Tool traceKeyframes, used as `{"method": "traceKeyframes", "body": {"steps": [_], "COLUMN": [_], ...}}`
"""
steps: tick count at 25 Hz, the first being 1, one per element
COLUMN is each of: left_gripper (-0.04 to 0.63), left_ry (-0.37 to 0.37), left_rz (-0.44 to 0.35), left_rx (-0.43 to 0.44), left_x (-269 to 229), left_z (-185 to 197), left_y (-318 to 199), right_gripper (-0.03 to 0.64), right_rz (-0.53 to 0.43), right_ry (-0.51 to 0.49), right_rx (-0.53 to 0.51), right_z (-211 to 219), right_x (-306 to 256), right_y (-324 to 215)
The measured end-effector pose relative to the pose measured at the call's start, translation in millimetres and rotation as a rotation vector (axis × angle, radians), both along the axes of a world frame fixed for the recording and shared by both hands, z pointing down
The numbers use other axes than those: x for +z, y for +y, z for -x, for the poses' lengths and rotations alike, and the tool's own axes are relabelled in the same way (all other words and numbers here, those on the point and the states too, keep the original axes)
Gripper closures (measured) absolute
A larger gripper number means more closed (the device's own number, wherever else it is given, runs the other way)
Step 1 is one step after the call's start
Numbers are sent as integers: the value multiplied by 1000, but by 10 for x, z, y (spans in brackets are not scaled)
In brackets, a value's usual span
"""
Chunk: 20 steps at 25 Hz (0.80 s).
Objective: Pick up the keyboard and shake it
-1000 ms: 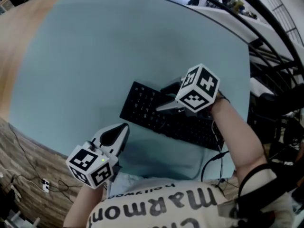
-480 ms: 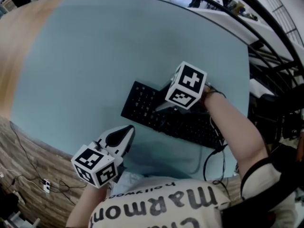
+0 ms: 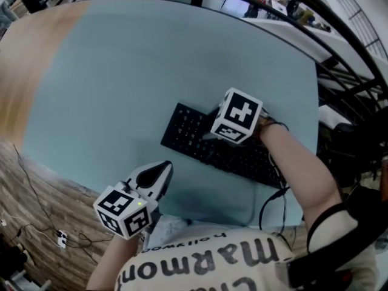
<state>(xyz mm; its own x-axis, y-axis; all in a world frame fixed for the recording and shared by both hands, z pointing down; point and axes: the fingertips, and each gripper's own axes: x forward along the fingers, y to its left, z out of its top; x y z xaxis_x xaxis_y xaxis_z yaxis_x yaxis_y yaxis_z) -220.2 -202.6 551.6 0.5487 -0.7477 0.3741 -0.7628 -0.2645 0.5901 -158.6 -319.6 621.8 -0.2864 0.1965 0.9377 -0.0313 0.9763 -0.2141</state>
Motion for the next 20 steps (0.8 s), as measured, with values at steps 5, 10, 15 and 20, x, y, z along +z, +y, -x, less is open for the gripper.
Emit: {"method": "traceKeyframes", "body": {"steps": [5,10,15,20], "left_gripper": [594,594,558,342], "left_ry": [-19,-43,-119,-169], "left_rz": [-11,-37,-63,-40], "left_rx": [2,-21,-43,100], "left_x": [-57,-74,1,144], "left_z": [-20,39,290,319], "left_y": [90,141,-31,-268], "right_gripper": [363,374,376,377], "right_rz": [-90,-185,-305,-427], "right_ry": [-12,-40,-44,-22], "right_rx": [7,-34,-104,-206], "right_z": [-9,30,114,153], "right_x": [-120,-245,-376,-464], "right_y": [-17,115,248,430]}}
